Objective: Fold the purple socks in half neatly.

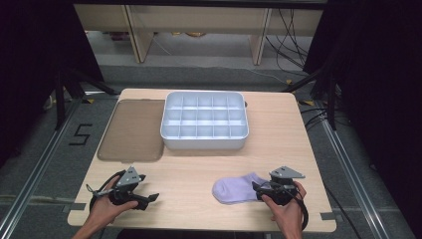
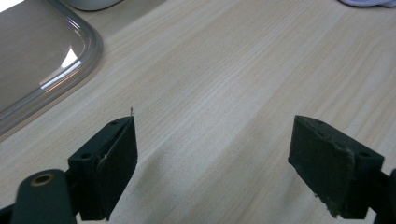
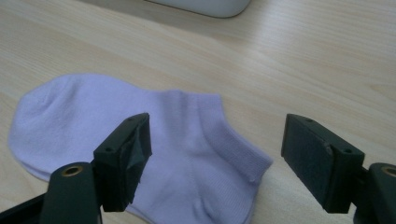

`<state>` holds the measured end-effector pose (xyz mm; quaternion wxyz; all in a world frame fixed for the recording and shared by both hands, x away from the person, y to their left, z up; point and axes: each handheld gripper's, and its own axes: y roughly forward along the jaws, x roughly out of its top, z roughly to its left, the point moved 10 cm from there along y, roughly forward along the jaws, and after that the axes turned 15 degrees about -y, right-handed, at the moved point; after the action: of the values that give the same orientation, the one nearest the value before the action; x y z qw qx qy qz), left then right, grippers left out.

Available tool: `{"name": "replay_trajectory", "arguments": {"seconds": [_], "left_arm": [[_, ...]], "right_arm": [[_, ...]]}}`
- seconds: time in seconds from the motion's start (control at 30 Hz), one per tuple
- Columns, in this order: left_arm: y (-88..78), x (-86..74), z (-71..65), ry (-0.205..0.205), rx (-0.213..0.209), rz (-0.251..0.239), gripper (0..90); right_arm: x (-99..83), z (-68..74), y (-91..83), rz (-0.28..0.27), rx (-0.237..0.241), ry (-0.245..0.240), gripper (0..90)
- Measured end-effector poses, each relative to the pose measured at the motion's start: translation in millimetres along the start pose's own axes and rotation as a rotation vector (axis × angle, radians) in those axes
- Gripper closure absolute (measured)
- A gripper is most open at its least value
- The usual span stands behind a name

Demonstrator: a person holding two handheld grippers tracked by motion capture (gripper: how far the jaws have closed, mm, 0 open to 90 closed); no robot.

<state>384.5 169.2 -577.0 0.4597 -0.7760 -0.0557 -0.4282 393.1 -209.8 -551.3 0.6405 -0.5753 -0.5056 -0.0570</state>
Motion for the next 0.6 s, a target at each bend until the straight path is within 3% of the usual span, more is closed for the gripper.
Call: {"name": "replay_trajectory", "arguments": {"seconds": [0.13,0.2,0.3,0.4,0.47,0.5,0.53,0.6], "left_arm": [[1.3,-0.7,-0.2,-0.011,0.004,0.002,14.8],[1.8,0.3,-1.4,0.001,-0.007,-0.003,14.8],[1.4,-0.3,-0.9,0.002,-0.004,0.002,14.8],[2.6,-0.9,-2.8,-0.030,-0.007,-0.003,14.8],[2.5,-0.2,-1.9,-0.005,-0.006,-0.003,14.8],[2.6,-0.3,-1.9,-0.006,-0.005,-0.002,14.8],[2.6,-0.5,-2.4,-0.014,-0.003,-0.002,14.8],[2.5,-0.3,-2.5,-0.013,-0.003,-0.004,14.8]], "right_arm": [[1.0,1.6,1.3,-0.007,0.028,-0.033,24.3],[1.5,5.6,2.4,-0.008,0.046,-0.020,24.3],[1.5,3.5,2.3,-0.009,0.016,-0.022,24.4],[0.7,3.2,2.1,-0.005,0.016,-0.021,24.9],[1.2,3.9,2.3,-0.007,0.021,-0.021,25.7],[1.2,5.0,2.0,-0.002,0.035,-0.020,26.1],[1.9,4.0,0.8,-0.005,0.013,-0.031,28.3],[2.3,4.7,0.5,-0.004,0.015,-0.029,28.5]]}}
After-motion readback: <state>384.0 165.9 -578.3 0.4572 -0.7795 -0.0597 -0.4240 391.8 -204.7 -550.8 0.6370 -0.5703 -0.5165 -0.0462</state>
